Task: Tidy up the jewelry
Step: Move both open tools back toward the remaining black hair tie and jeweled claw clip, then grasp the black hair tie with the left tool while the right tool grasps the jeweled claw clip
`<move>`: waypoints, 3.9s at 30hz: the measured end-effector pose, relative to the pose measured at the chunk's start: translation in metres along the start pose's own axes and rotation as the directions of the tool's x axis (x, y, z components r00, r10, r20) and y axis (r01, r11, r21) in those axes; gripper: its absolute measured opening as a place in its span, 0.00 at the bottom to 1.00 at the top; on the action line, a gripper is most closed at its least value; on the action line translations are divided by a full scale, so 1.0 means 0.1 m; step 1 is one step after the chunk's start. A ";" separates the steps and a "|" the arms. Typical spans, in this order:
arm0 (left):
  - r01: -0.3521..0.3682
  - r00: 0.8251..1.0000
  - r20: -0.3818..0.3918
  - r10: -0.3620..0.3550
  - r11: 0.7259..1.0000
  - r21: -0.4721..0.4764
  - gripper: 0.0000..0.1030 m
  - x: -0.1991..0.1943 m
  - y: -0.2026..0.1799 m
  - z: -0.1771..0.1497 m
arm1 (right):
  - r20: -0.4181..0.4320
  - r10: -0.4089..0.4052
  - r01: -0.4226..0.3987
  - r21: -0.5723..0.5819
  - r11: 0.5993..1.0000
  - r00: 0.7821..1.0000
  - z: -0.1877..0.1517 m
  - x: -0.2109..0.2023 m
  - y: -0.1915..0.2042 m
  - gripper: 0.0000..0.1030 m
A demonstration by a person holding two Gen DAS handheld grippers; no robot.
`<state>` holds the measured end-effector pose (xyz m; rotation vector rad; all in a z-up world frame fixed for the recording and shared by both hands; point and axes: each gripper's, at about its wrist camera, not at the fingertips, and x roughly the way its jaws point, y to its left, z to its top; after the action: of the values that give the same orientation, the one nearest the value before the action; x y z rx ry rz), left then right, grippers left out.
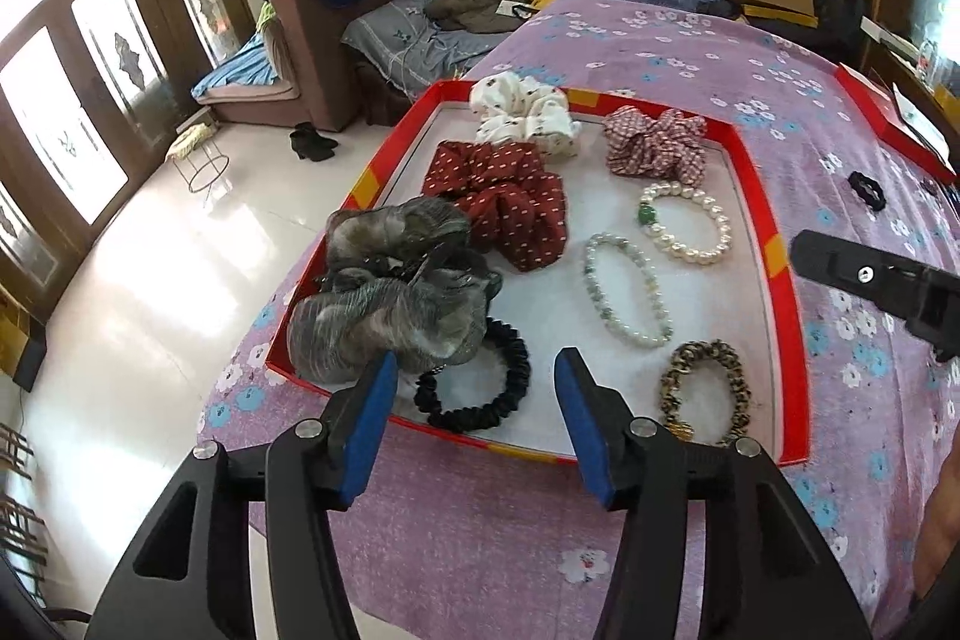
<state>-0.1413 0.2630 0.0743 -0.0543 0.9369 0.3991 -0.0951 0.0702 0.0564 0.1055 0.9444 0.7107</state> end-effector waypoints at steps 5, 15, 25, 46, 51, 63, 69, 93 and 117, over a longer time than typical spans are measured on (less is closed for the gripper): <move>0.026 1.000 -0.001 -0.026 0.999 0.036 0.53 -0.07 -0.17 -0.01 | 0.043 -0.060 0.059 0.026 0.998 0.997 -0.07 -0.28 -0.25 0.45; 0.040 0.998 0.042 -0.046 0.988 0.147 0.55 -0.27 -0.67 -0.01 | 0.125 -0.172 0.164 0.073 0.984 0.977 -0.29 -0.87 -0.78 0.49; -0.196 0.972 0.180 0.148 0.939 0.282 0.58 -0.38 -1.20 -0.03 | 0.174 -0.223 0.198 0.149 0.969 0.959 -0.49 -1.33 -1.25 0.54; -0.255 0.959 0.228 0.167 0.856 0.450 0.59 -0.25 -1.85 -0.07 | 0.143 -0.289 0.233 0.319 0.919 0.947 -0.87 -1.61 -2.06 0.57; -0.039 0.996 0.090 0.002 0.911 0.411 0.59 -0.16 -1.81 0.05 | 0.134 -0.292 0.232 0.345 0.910 0.947 -0.89 -1.60 -2.17 0.58; 0.247 0.964 0.026 -0.264 0.930 0.271 0.59 -0.03 -1.79 0.90 | 0.128 -0.295 0.231 0.368 0.901 0.947 -0.92 -1.57 -2.26 0.59; 0.303 0.949 -0.015 -0.316 0.893 0.334 0.59 0.17 -2.33 1.18 | 0.126 -0.295 0.227 0.388 0.893 0.947 -0.94 -1.58 -2.30 0.59; 0.467 0.884 -0.204 -0.421 0.815 0.343 0.58 1.26 -3.66 1.50 | 0.116 -0.241 0.172 0.421 0.891 0.964 -0.91 -1.28 -2.35 0.65; 0.494 0.869 -0.142 -0.474 0.830 0.258 0.06 0.51 -2.97 1.28 | 0.076 -0.315 0.262 0.391 0.882 0.946 -0.69 -1.14 -2.15 0.26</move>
<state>0.0905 0.0314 0.0724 -0.0404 1.0060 -0.2174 -0.0819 -0.1790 0.0131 0.3417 0.9300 0.2337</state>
